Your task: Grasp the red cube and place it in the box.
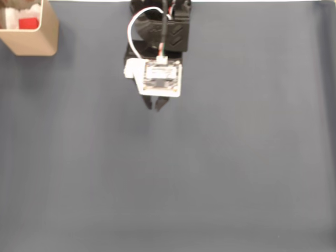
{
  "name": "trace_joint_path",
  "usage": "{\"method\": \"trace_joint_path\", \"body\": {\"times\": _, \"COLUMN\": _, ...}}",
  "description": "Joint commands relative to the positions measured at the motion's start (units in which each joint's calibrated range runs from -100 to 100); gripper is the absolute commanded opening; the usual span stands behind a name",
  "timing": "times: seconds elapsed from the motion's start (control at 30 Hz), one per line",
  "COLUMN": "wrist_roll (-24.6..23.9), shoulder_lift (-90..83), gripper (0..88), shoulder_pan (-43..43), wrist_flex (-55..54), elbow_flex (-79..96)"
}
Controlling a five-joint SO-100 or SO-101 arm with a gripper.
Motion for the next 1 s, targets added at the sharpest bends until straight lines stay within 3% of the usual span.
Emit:
{"method": "trace_joint_path", "body": {"times": 0.0, "wrist_roll": 0.10, "shoulder_lift": -4.27, "gripper": 0.0, "shoulder_pan": -2.09, "wrist_flex": -2.28, "elbow_flex": 2.59}}
{"method": "trace_joint_path", "body": {"times": 0.5, "wrist_roll": -2.05, "shoulder_lift": -18.05, "gripper": 0.0, "shoulder_pan": -4.65, "wrist_flex": -6.13, "elbow_flex": 22.48}}
{"method": "trace_joint_path", "body": {"times": 0.97, "wrist_roll": -3.86, "shoulder_lift": -38.41, "gripper": 0.0, "shoulder_pan": -5.07, "wrist_flex": -1.79, "elbow_flex": 40.55}}
